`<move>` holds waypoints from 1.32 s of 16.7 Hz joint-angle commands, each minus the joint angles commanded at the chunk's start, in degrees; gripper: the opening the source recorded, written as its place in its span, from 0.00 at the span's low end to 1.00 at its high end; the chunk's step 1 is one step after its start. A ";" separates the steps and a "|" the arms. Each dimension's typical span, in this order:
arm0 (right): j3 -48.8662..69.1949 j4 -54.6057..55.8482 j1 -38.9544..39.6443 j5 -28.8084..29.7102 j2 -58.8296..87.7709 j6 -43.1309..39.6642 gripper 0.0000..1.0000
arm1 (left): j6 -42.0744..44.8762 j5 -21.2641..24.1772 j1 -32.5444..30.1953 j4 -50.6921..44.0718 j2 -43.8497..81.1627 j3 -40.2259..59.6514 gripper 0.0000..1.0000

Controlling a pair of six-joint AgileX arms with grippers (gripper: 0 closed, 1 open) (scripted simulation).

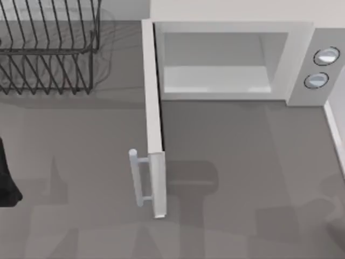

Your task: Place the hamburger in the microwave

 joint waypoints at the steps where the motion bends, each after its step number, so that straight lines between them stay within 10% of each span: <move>1: 0.00 0.00 0.00 0.00 0.00 0.00 0.00 | 0.00 0.00 0.00 0.00 0.00 0.00 1.00; 22: 19.58 -32.65 -0.45 -0.64 -14.12 -0.53 0.00 | 0.00 0.00 0.00 0.00 0.00 0.00 1.00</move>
